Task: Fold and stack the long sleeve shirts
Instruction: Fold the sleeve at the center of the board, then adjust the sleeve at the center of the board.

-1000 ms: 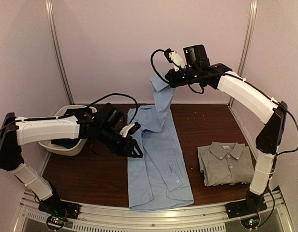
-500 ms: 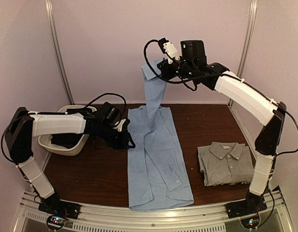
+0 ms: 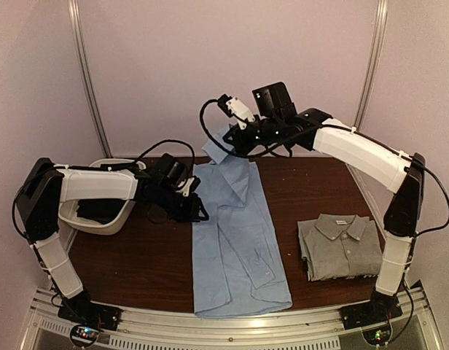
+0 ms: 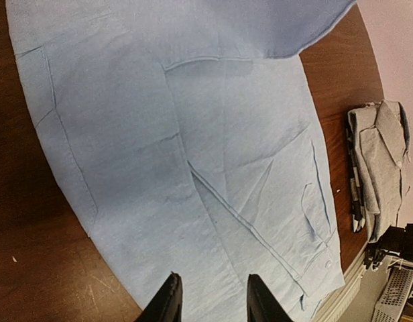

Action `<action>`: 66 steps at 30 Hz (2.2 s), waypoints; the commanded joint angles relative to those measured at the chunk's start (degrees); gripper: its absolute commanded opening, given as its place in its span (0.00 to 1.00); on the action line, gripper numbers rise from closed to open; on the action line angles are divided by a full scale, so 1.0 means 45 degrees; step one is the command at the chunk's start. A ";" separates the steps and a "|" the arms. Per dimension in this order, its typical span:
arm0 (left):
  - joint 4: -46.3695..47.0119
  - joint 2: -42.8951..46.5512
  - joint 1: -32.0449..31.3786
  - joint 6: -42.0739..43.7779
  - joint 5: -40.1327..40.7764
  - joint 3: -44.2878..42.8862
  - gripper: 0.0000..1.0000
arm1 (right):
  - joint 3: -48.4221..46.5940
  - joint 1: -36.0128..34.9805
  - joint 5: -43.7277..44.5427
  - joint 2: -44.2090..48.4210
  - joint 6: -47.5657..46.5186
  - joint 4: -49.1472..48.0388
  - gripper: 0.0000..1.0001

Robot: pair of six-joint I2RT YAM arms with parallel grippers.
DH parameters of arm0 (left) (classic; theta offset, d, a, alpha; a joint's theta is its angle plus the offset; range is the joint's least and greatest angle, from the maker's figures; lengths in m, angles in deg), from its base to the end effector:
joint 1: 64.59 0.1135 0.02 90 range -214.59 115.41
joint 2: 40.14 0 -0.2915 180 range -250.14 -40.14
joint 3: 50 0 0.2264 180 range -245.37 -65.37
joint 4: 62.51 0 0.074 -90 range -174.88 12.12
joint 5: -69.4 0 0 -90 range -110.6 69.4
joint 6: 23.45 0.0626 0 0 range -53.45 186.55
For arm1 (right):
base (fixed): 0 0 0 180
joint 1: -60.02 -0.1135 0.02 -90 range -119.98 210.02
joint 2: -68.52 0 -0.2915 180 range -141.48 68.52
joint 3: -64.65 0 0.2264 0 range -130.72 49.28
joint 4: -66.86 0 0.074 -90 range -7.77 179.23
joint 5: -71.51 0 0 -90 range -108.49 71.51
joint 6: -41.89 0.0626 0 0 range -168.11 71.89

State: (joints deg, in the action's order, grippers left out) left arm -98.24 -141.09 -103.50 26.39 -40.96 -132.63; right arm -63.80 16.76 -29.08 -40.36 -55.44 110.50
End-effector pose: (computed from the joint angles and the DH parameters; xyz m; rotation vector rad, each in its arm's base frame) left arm 0.2728 -0.2482 0.2211 0.1290 2.7260 -0.9400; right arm 0.3208 0.3177 0.4099 -0.9767 1.7814 0.5844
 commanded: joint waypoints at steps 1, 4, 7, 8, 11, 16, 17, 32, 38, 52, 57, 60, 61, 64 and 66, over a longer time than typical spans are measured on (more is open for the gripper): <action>0.0619 -0.0270 0.0147 -0.0034 0.0002 -0.0490 0.34 | 0.0635 -0.0662 -0.0867 -0.0068 -0.0331 0.1276 0.00; 0.0605 -0.0268 0.0188 -0.0058 0.0075 -0.0492 0.34 | 0.0780 -0.0941 -0.1390 -0.0163 -0.0376 0.1642 0.00; 0.0590 -0.0172 0.0263 -0.0098 0.0137 -0.0330 0.33 | 0.0613 -0.1207 -0.1820 -0.0464 -0.0541 0.2465 0.00; 0.0566 -0.0128 0.0278 -0.0096 0.0170 -0.0248 0.33 | 0.0614 -0.1313 -0.1791 -0.0574 -0.0610 0.2714 0.00; 0.0519 0.0271 0.0289 -0.0089 0.0241 0.0192 0.30 | 0.0813 -0.1591 -0.1497 -0.0737 -0.0697 0.3429 0.00; 0.0267 0.0973 0.0289 0.0054 0.0274 0.1016 0.29 | 0.1963 -0.1940 -0.1143 -0.0317 -0.0531 0.3924 0.02; 0.0228 0.1112 0.0289 0.0074 0.0287 0.1170 0.29 | 0.2270 -0.2030 -0.1094 -0.0197 -0.0481 0.4026 0.02; -0.0205 0.1700 0.0298 0.0424 -0.0092 0.1779 0.28 | 0.3687 -0.3888 0.1319 0.0211 0.0620 0.6673 0.06; -0.0198 0.1547 0.0289 0.0503 -0.0182 0.1786 0.29 | 0.3775 -0.4632 0.0822 -0.0060 0.1104 0.6408 0.16; 0.0213 0.1342 0.0269 0.0643 -0.0801 0.2569 0.36 | 0.8418 -0.4161 -0.0032 0.2765 0.4524 0.0923 0.57; 0.0221 0.1744 0.0142 0.0616 -0.0555 0.3791 0.39 | 1.0596 -0.3821 -0.0542 0.3683 0.6243 -0.1213 0.58; 0.0230 0.1960 -0.0070 0.0417 -0.0359 0.4353 0.40 | 1.1698 -0.3339 -0.0697 0.4280 0.7010 -0.2263 0.58; 0.0228 0.2046 -0.0139 0.0337 -0.0285 0.4537 0.40 | 1.1977 -0.3174 -0.0716 0.4460 0.7163 -0.2487 0.58; 0.0341 0.2205 -0.0354 0.0093 -0.0217 0.4914 0.40 | 1.2698 -0.2693 -0.0692 0.4893 0.7530 -0.2998 0.59; 0.0610 0.2221 -0.0529 -0.0098 -0.0336 0.5122 0.40 | 1.3050 -0.2438 -0.0832 0.5100 0.7748 -0.3368 0.59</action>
State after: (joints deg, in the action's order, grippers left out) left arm -98.44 -132.72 -104.53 27.66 -42.87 -111.37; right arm -7.39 3.64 -31.88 -20.71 -25.00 102.48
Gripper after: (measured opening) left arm 0.397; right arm 0.590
